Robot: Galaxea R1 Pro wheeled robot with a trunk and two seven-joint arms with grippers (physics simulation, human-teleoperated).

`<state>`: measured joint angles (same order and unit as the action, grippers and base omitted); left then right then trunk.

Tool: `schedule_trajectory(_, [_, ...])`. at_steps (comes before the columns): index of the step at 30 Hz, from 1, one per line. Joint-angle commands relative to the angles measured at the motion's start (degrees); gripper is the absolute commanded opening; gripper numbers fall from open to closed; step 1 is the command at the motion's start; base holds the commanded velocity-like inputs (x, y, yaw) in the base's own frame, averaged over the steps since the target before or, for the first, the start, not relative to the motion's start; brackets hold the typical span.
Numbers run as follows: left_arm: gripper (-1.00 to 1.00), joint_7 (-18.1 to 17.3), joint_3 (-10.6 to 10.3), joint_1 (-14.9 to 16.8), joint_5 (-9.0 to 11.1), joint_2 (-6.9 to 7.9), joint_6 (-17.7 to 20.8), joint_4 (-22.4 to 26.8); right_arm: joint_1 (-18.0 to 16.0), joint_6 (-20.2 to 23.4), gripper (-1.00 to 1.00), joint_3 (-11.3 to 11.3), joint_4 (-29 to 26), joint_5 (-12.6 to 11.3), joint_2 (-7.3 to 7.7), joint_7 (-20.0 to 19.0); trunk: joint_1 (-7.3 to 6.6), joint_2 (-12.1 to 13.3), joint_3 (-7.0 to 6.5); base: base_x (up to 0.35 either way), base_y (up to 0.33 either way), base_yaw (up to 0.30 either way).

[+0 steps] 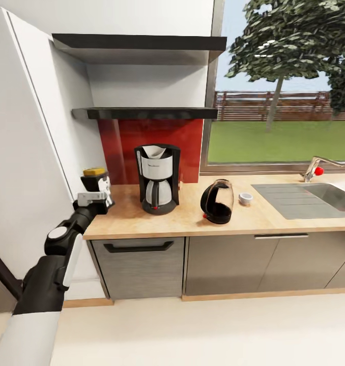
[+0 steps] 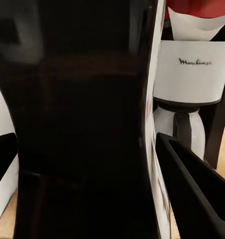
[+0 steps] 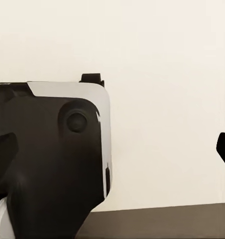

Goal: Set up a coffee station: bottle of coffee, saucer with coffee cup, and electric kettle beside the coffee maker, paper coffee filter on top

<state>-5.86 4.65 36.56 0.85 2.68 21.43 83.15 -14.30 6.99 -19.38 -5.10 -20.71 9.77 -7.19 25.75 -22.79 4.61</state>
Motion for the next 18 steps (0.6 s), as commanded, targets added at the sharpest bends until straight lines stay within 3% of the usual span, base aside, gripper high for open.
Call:
schedule_trajectory(1, [-1.00,-0.1,0.1,-0.4,0.0,-0.67,-0.6,-0.1,0.0,0.3,1.00,-0.5,0.2,-0.6,0.06,-0.1,0.04,-0.1,0.13,0.000,0.000,0.000])
schedule_trajectory(4, [-1.00,0.7,-0.8,-1.5,-0.9,-2.16,-2.1,-0.5,0.0,0.4,1.00,-0.4,0.9,-0.6,0.09,0.0,0.04,-0.1,0.13,0.000,0.000,0.000])
schedule_trajectory(7, [-1.00,2.1,-1.4,-1.9,-1.8,-2.58,-2.6,-1.3,0.0,0.4,1.00,-0.4,1.1,-0.5,0.17,0.0,0.04,-0.1,0.13,0.000,0.000,0.000])
schedule_trajectory(14, [-1.00,4.0,-1.7,-2.7,-2.4,-2.77,-2.9,-4.6,0.0,0.4,1.00,-0.5,1.9,-0.5,0.47,0.0,0.04,-0.1,0.13,0.000,0.000,-0.020])
schedule_trajectory(18, [-1.00,4.2,-1.6,-2.7,-2.6,-2.69,-3.0,-5.5,0.0,0.5,1.00,-0.5,3.2,-0.5,0.67,-0.1,0.04,-0.1,0.13,0.000,0.000,-0.217])
